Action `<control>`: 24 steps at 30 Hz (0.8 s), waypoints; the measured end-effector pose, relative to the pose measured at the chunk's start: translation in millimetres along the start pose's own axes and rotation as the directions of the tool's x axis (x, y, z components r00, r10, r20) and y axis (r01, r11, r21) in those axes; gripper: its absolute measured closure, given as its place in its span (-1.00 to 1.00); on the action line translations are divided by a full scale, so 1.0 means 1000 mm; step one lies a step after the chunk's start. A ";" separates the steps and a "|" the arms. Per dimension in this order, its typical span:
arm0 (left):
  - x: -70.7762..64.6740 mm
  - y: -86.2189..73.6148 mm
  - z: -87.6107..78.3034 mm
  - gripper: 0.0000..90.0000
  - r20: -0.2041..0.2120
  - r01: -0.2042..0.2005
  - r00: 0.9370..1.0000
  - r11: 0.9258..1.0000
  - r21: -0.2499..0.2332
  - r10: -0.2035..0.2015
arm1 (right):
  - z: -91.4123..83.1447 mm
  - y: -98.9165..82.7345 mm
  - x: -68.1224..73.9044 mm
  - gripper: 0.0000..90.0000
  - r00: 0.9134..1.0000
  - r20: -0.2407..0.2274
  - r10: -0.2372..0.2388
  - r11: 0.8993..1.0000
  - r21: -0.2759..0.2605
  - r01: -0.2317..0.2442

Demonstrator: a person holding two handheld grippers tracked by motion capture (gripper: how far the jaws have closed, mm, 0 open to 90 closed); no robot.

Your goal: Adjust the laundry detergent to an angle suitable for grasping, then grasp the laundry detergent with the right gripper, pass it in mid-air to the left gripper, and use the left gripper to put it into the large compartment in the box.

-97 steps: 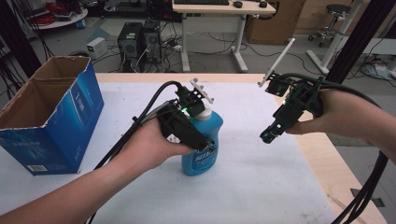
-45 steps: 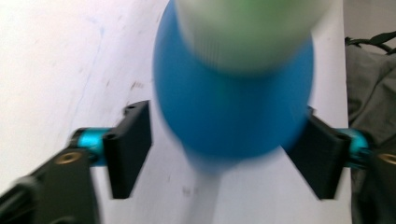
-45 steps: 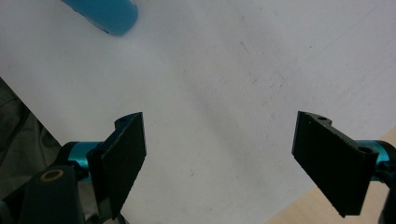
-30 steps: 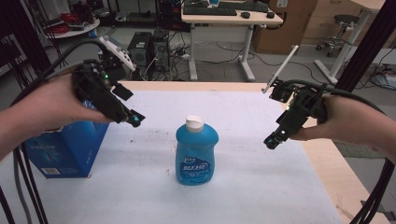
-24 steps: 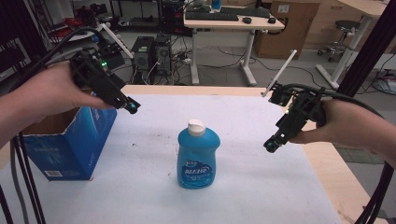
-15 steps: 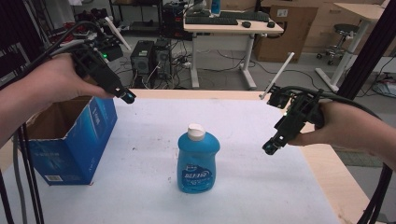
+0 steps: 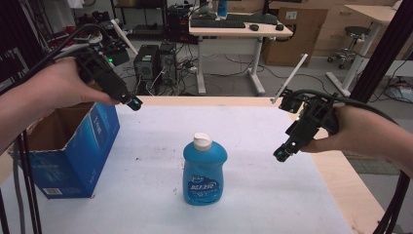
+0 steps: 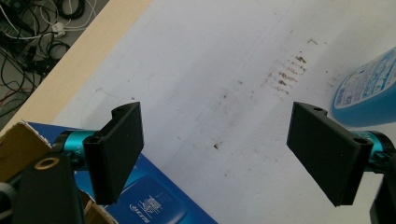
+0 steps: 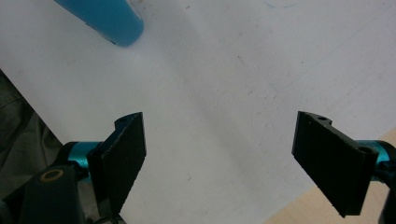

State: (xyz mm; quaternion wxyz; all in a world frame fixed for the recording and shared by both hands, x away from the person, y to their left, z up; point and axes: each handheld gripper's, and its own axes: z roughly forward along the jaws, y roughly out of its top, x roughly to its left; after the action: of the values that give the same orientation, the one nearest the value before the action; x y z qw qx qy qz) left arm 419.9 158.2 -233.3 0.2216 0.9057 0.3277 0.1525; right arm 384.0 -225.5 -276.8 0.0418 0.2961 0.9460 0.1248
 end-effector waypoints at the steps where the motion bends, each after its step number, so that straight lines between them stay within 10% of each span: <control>1: -0.001 0.001 0.000 -0.58 0.001 0.000 1.000 1.000 -0.001 0.000 | -0.001 -0.001 0.000 -0.63 1.000 -0.002 0.000 1.000 -0.001 0.000; 24: -0.005 0.001 -0.002 -0.58 0.010 -0.032 0.999 0.999 0.013 0.032 | -0.007 -0.005 0.000 -0.63 0.998 -0.014 -0.056 0.997 -0.054 0.055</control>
State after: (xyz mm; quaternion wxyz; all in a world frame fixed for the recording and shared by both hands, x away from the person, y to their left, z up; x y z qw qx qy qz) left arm 416.4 155.0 -231.6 0.2148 0.9130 0.3131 0.1491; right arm 379.7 -231.1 -270.9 0.0457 0.2677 0.9504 0.1514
